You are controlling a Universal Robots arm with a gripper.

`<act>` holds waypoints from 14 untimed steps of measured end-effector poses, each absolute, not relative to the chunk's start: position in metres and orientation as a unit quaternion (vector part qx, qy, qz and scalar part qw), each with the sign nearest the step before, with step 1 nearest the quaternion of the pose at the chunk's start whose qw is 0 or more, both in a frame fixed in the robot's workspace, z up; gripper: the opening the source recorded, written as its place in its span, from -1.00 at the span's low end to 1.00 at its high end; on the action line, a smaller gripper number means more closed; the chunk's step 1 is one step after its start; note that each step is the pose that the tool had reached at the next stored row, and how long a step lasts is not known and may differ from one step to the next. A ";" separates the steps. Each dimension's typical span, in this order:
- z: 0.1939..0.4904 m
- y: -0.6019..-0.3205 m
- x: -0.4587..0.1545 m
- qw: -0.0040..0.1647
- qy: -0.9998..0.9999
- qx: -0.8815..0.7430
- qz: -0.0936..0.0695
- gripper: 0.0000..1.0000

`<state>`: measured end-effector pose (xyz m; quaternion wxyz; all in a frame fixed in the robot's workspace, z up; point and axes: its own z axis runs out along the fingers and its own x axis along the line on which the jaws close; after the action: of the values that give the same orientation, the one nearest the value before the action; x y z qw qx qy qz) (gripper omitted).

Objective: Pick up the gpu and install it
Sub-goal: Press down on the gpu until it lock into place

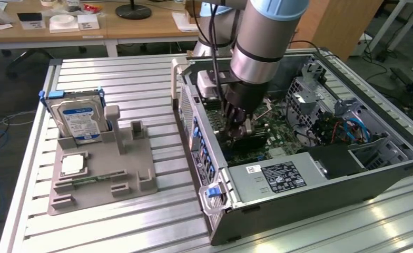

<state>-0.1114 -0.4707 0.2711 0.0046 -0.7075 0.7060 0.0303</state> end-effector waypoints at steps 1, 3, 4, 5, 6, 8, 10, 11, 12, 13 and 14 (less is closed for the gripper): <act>0.271 -0.470 -0.110 0.005 0.706 -0.708 0.030 -0.79; 0.270 -0.468 -0.107 0.005 0.705 -0.708 0.030 -0.79; 0.270 -0.466 -0.106 0.005 0.705 -0.708 0.030 -0.79; 0.269 -0.463 -0.105 0.005 0.705 -0.708 0.030 -0.79; 0.269 -0.459 -0.105 0.005 0.705 -0.708 0.030 -0.79; 0.268 -0.454 -0.105 0.005 0.705 -0.708 0.030 -0.79; 0.268 -0.453 -0.105 0.005 0.705 -0.708 0.030 -0.79; 0.268 -0.453 -0.105 0.005 0.705 -0.708 0.030 -0.79; 0.268 -0.453 -0.105 0.005 0.705 -0.708 0.030 -0.79; 0.268 -0.453 -0.105 0.005 0.705 -0.708 0.030 -0.79; 0.268 -0.453 -0.105 0.005 0.705 -0.708 0.030 -0.79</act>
<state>-0.1047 -0.4527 0.2678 0.0046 -0.7084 0.7051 0.0302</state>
